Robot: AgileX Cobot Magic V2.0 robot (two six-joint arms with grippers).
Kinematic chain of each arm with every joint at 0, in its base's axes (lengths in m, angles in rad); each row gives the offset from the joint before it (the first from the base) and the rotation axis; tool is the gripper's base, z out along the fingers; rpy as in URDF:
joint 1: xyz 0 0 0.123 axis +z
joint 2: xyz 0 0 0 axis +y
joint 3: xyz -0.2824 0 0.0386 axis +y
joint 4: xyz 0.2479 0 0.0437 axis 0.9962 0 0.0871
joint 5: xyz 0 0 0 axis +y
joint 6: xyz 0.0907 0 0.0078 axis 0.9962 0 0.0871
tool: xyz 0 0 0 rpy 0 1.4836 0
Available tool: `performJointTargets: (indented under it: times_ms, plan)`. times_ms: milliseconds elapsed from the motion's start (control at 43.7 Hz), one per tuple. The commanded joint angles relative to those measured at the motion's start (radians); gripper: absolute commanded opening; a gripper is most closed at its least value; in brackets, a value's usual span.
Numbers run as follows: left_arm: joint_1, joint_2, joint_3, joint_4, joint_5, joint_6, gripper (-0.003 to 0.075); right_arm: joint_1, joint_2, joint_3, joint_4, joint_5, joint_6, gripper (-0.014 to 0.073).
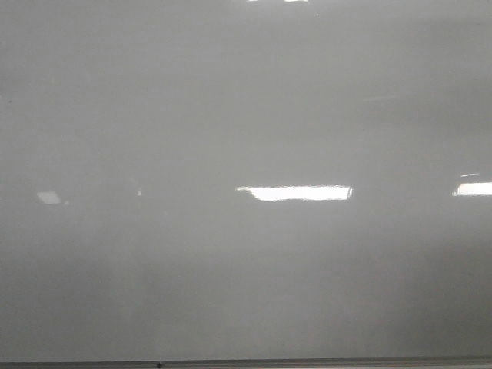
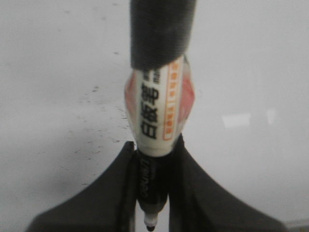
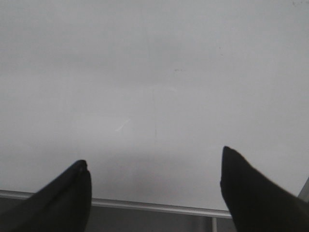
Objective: Write number 7 on whiteboard
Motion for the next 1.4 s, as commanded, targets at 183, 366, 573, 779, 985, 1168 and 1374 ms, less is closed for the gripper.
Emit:
performJointTargets:
  times_ms: [183,366,573,779,985,1168,1374]
  plan:
    - [-0.183,0.016,-0.151,-0.139,0.219,0.256,-0.002,0.005,0.069,-0.101,0.001,0.037,-0.012,0.0574]
    - [-0.308,0.087,-0.173,-0.21,0.262,0.389,-0.002,0.041,0.139,-0.13,0.016,0.079,-0.07,0.0574]
    - [-0.481,0.187,-0.206,-0.21,0.261,0.51,-0.002,0.103,0.21,-0.154,0.113,0.084,-0.245,0.0574]
    - [-0.624,0.28,-0.235,-0.208,0.249,0.592,-0.002,0.161,0.278,-0.192,0.281,0.166,-0.516,0.0571]
    - [-0.706,0.341,-0.236,-0.204,0.247,0.622,-0.002,0.236,0.305,-0.193,0.524,0.232,-0.911,0.0571]
    - [-0.749,0.345,-0.236,-0.204,0.241,0.663,-0.002,0.361,0.319,-0.197,0.67,0.22,-1.112,0.0571]
    - [-0.762,0.345,-0.236,-0.204,0.241,0.663,-0.002,0.481,0.377,-0.198,0.67,0.146,-1.115,0.0571]
